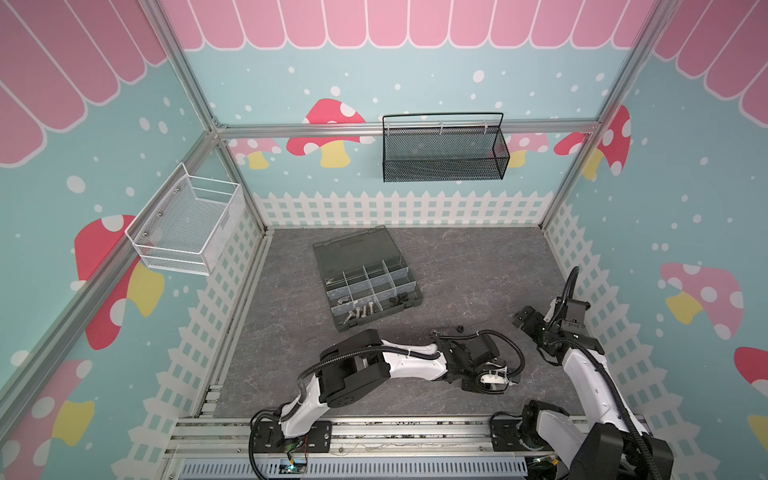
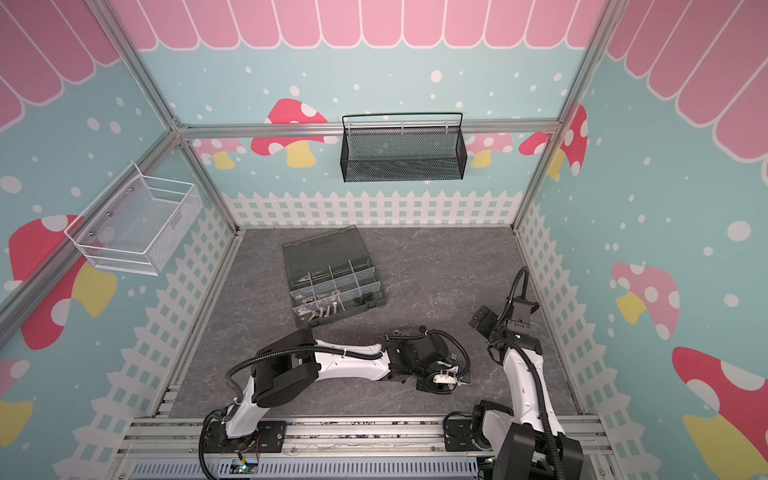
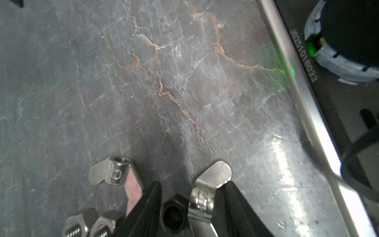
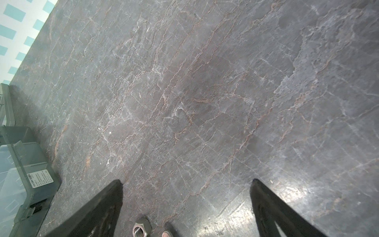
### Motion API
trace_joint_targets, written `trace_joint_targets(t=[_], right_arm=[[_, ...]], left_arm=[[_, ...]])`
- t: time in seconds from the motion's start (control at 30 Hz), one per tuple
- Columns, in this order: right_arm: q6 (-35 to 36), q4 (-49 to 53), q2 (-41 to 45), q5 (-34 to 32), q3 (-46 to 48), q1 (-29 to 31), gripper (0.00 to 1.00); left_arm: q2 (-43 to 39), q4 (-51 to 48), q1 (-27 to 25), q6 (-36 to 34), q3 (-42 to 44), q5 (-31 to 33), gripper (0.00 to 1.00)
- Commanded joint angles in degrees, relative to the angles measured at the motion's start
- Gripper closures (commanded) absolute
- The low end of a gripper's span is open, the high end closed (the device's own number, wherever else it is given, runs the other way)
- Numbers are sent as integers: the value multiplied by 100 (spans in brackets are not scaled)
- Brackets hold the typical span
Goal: Sort the screws and nuts into containers
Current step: 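Reach the left gripper to the wing nuts near the right arm, then close the left gripper on a silver wing nut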
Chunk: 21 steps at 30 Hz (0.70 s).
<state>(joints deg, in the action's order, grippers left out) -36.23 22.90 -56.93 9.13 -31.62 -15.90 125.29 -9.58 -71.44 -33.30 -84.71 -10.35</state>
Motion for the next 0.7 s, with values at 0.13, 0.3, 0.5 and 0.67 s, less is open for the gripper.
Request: trace_joint_targets(t=[0.13, 0.3, 0.5, 0.67], right_arm=[[160, 8, -15, 152, 10, -66, 2], [161, -15, 6, 261, 33, -73, 2], [164, -39, -3, 296, 48, -73, 2], [162, -56, -29, 354, 46, -76, 2]], left_arm=[[158, -645, -51, -421, -139, -305, 58], [62, -1057, -150, -502, -35, -415, 60], [-58, -1175, -191, -408, 277, -207, 61], [-36, -1245, -183, -272, 235, -91, 65]])
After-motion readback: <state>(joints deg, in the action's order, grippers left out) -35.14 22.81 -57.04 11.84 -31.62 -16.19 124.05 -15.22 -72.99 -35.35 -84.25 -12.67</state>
